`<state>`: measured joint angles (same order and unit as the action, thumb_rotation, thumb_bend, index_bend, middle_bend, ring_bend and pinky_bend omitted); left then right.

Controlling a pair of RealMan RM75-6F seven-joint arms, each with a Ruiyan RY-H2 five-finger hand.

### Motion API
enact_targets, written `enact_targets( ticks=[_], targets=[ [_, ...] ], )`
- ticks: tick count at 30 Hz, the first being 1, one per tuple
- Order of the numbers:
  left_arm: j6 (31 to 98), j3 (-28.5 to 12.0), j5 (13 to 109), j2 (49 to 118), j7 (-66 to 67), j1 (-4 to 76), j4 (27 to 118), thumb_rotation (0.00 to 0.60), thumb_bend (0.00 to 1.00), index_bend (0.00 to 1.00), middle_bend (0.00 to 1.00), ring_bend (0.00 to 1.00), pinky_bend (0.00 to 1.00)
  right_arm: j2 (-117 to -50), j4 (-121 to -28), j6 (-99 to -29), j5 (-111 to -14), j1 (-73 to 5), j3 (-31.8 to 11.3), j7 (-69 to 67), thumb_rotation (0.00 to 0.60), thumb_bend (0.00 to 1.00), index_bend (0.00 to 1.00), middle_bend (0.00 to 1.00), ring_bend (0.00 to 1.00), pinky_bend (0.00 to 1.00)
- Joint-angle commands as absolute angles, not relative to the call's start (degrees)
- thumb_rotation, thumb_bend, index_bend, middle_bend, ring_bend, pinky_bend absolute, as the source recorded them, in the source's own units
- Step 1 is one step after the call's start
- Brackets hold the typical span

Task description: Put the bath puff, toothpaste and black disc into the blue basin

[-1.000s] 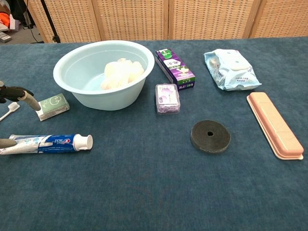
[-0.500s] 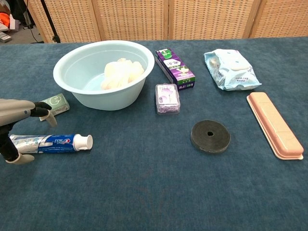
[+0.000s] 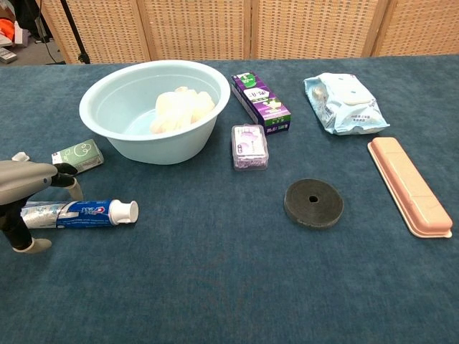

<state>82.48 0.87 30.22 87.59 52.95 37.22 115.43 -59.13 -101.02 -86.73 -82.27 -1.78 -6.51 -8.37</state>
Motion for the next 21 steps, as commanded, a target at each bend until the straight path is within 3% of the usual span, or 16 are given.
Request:
enact_targets(
  ticks=[1, 11, 21],
  targets=[
    [82.9, 1.2, 31.5, 88.7, 52.9, 36.9, 113.9, 0.6, 0.3, 0.34, 0.0, 0.0, 0.05, -59.1, -100.9, -86.7, -82.2, -1.7, -6.5, -8.6, 0.6, 0.21, 0.06, 0.0, 0.0, 0.0],
    [84.2, 1.7, 35.3, 91.8, 53.1, 35.8, 110.1, 0.6, 0.35, 0.44, 0.09, 0.07, 0.16, -59.1, -100.9, -86.7, -82.2, -1.7, -6.6, -8.7, 0.6, 0.21, 0.06, 0.0, 0.0, 0.0],
    [87.2, 2.6, 43.0, 95.5, 53.1, 34.2, 105.0, 0.6, 0.45, 0.64, 0.31, 0.27, 0.33, -59.0, -100.9, -86.7, -82.2, -1.7, -6.6, -8.8, 0.6, 0.2, 0.06, 0.0, 0.0, 0.0]
  ],
)
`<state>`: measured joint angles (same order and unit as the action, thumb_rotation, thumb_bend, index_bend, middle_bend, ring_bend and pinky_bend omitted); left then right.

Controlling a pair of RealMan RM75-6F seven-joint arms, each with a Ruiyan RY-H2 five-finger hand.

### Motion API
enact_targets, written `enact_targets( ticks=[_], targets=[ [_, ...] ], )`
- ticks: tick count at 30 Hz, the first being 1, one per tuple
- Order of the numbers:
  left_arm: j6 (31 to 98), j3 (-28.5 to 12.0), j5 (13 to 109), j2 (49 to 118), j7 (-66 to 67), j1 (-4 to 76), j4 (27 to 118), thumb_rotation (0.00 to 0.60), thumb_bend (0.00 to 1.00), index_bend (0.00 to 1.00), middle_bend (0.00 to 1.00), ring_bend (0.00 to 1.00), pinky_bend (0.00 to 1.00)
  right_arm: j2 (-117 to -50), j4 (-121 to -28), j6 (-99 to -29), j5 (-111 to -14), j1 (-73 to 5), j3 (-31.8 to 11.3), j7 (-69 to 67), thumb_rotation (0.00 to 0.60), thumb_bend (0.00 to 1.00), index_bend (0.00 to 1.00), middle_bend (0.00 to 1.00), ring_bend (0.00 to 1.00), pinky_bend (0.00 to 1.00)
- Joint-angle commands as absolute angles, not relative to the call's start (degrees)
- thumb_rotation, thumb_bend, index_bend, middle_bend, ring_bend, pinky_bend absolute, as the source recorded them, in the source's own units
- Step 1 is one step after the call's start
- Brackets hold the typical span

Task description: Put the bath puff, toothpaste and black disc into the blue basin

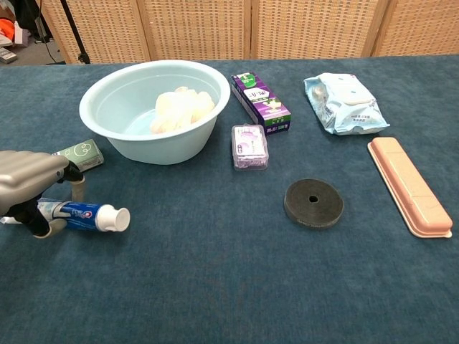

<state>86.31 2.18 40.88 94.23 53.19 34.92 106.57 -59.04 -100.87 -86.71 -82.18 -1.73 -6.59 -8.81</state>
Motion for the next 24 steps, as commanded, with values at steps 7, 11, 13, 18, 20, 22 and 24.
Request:
enact_targets(
  ticks=[7, 11, 13, 18, 20, 22, 24],
  targets=[
    [87.4, 2.6, 46.8, 97.8, 52.4, 33.0, 101.8, 0.6, 0.52, 0.76, 0.42, 0.38, 0.41, -59.0, -100.9, -86.6, -82.2, -1.7, -6.6, -9.0, 0.6, 0.21, 0.06, 0.0, 0.0, 0.0],
    [87.6, 2.2, 48.5, 98.1, 52.2, 32.5, 101.3, 0.6, 0.55, 0.85, 0.49, 0.45, 0.47, -59.0, -100.8, -86.6, -82.0, -1.7, -6.7, -9.1, 0.6, 0.2, 0.06, 0.0, 0.0, 0.0],
    [87.7, 1.8, 49.5, 98.0, 51.8, 32.1, 101.4, 0.6, 0.56, 0.87, 0.5, 0.48, 0.49, -59.0, -100.7, -86.6, -81.9, -1.8, -6.7, -9.1, 0.6, 0.2, 0.06, 0.0, 0.0, 0.0],
    [87.8, 1.2, 51.4, 97.0, 51.6, 31.5, 102.9, 0.6, 0.56, 0.87, 0.5, 0.51, 0.51, -58.9, -100.9, -86.7, -82.1, -1.7, -6.7, -9.1, 0.6, 0.21, 0.06, 0.0, 0.0, 0.0],
    [87.9, 0.9, 52.0, 96.4, 51.7, 31.4, 104.1, 0.6, 0.56, 0.87, 0.5, 0.51, 0.51, -58.9, -100.9, -86.7, -82.1, -1.7, -6.7, -9.1, 0.6, 0.21, 0.06, 0.0, 0.0, 0.0],
    [87.9, 0.4, 52.6, 95.2, 51.9, 31.3, 106.2, 0.6, 0.56, 0.87, 0.5, 0.51, 0.51, -58.9, -101.1, -86.6, -81.9, -1.8, -6.8, -8.9, 0.6, 0.2, 0.06, 0.0, 0.0, 0.0],
    [88.5, -0.7, 53.7, 93.4, 51.5, 31.2, 110.0, 0.6, 0.56, 0.87, 0.5, 0.51, 0.51, -58.9, -101.0, -86.7, -81.7, -1.7, -6.9, -9.1, 0.6, 0.2, 0.06, 0.0, 0.0, 0.0]
  ],
)
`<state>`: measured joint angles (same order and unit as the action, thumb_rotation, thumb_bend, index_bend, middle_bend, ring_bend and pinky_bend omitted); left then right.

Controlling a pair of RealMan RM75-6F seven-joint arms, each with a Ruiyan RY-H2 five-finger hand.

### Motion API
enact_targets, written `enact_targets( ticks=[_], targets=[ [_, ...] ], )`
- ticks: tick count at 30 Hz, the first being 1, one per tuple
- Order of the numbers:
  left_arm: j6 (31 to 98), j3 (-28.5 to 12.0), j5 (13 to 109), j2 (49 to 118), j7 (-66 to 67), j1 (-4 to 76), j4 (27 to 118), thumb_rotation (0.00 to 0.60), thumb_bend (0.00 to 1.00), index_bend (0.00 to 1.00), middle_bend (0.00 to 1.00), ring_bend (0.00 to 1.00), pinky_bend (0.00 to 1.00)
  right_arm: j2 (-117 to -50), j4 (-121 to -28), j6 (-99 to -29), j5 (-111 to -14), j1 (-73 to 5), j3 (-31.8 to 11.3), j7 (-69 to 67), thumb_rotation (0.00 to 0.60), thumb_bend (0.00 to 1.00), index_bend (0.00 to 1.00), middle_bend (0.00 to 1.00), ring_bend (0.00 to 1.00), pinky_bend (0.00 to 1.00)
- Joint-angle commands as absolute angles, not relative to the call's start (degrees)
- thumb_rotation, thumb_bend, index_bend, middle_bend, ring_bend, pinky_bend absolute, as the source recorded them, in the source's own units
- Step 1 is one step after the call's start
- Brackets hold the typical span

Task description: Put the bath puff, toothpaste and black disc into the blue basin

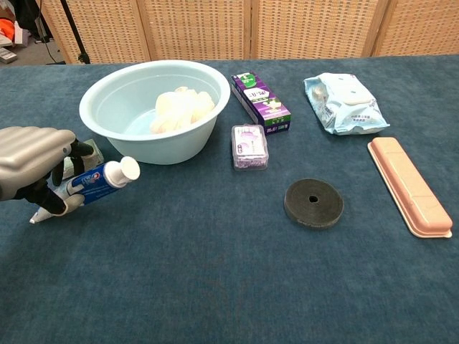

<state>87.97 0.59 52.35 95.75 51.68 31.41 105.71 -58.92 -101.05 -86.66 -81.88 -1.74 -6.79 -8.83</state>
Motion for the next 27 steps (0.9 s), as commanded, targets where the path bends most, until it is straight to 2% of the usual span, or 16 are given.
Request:
enact_targets(
  ticks=[1, 14, 19, 27],
  targets=[
    [88.5, -0.9, 53.9, 93.0, 51.5, 31.2, 110.8, 0.6, 0.56, 0.87, 0.5, 0.51, 0.51, -58.9, -101.0, -86.7, -81.7, -1.7, -6.8, -9.1, 0.6, 0.2, 0.06, 0.0, 0.0, 0.0],
    [88.5, -3.9, 56.7, 88.9, 52.3, 31.4, 120.9, 0.6, 0.56, 0.87, 0.51, 0.51, 0.51, -58.8, -101.0, -86.9, -81.8, -1.6, -6.9, -9.3, 0.6, 0.2, 0.06, 0.0, 0.0, 0.0],
    [88.0, -7.3, 57.2, 87.4, 53.1, 32.8, 122.5, 0.6, 0.55, 0.87, 0.51, 0.51, 0.51, -58.8, -101.0, -86.9, -81.9, -1.6, -6.8, -9.2, 0.6, 0.21, 0.06, 0.0, 0.0, 0.0],
    [84.5, -15.2, 52.2, 85.2, 54.0, 37.1, 120.3, 0.6, 0.55, 0.87, 0.51, 0.51, 0.51, -58.9, -100.8, -86.5, -81.7, -1.6, -6.7, -9.0, 0.6, 0.2, 0.06, 0.0, 0.0, 0.0]
  ],
)
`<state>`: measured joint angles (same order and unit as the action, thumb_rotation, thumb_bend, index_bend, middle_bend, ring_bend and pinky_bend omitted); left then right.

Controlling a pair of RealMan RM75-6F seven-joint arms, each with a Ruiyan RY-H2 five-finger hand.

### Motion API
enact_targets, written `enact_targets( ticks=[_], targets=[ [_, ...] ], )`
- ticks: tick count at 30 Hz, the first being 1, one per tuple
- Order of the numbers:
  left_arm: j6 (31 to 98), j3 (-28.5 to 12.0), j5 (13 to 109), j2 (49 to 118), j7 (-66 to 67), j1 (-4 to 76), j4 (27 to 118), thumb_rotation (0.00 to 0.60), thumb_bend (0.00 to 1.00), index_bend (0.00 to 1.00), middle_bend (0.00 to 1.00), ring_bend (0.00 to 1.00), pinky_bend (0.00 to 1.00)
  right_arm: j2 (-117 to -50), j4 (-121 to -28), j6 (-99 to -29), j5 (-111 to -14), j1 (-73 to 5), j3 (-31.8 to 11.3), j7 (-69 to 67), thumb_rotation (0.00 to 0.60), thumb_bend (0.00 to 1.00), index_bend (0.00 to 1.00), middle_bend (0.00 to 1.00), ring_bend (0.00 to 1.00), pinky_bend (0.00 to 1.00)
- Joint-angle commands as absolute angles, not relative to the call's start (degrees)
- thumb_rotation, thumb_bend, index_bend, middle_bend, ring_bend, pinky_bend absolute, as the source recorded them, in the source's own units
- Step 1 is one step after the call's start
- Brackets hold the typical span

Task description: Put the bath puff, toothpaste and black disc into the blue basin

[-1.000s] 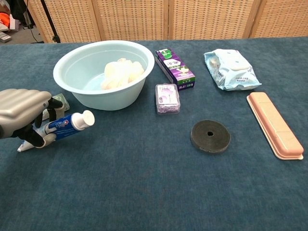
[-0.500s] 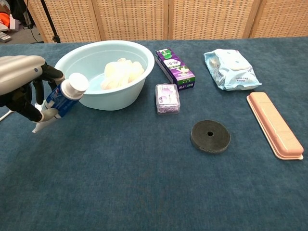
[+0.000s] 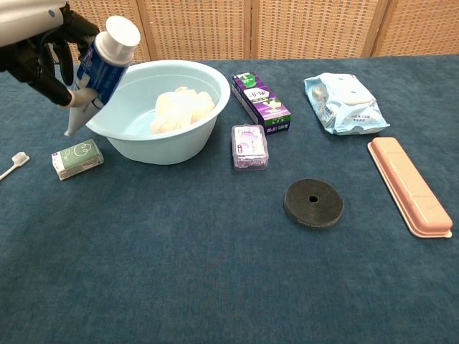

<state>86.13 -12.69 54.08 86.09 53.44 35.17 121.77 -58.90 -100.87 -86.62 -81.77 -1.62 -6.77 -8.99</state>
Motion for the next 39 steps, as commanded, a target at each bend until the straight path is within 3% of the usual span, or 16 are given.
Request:
enact_targets(
  ticks=[1, 11, 21, 24, 28, 31, 39],
  targets=[
    [84.0, -16.0, 51.6, 85.1, 54.2, 37.7, 119.6, 0.6, 0.55, 0.87, 0.51, 0.51, 0.51, -59.0, -100.7, -86.4, -81.6, -1.7, -6.7, -9.0, 0.6, 0.2, 0.06, 0.0, 0.0, 0.0],
    [77.1, -22.1, 45.9, 88.5, 52.2, 45.1, 105.6, 0.6, 0.54, 0.87, 0.51, 0.51, 0.51, -59.9, -98.4, -83.8, -78.7, -2.3, -7.0, -9.4, 0.6, 0.2, 0.06, 0.0, 0.0, 0.0],
    [70.4, -22.6, 43.4, 95.8, 46.5, 50.1, 87.4, 0.6, 0.49, 0.86, 0.48, 0.48, 0.51, -60.4, -96.9, -82.4, -77.2, -2.5, -7.2, -10.0, 0.6, 0.2, 0.06, 0.0, 0.0, 0.0],
    [67.8, -22.0, 43.2, 97.3, 44.1, 50.8, 84.0, 0.6, 0.44, 0.75, 0.3, 0.3, 0.47, -60.6, -96.5, -82.1, -76.8, -2.6, -7.3, -9.9, 0.6, 0.2, 0.06, 0.0, 0.0, 0.0],
    [65.1, -21.4, 42.3, 97.6, 42.2, 51.0, 83.0, 0.6, 0.36, 0.5, 0.04, 0.08, 0.26, -61.0, -96.1, -81.5, -76.4, -2.8, -7.2, -9.4, 0.6, 0.2, 0.06, 0.0, 0.0, 0.0],
    [64.5, -20.9, 42.6, 97.1, 41.2, 50.8, 83.2, 0.6, 0.32, 0.39, 0.0, 0.02, 0.19, -61.2, -96.1, -81.5, -76.6, -2.9, -7.2, -9.0, 0.6, 0.2, 0.06, 0.0, 0.0, 0.0],
    [66.1, -20.2, 42.7, 92.6, 39.8, 48.6, 88.1, 0.6, 0.27, 0.29, 0.0, 0.0, 0.14, -61.1, -96.7, -82.0, -77.1, -2.8, -7.0, -8.2, 0.6, 0.2, 0.06, 0.0, 0.0, 0.0]
  ],
)
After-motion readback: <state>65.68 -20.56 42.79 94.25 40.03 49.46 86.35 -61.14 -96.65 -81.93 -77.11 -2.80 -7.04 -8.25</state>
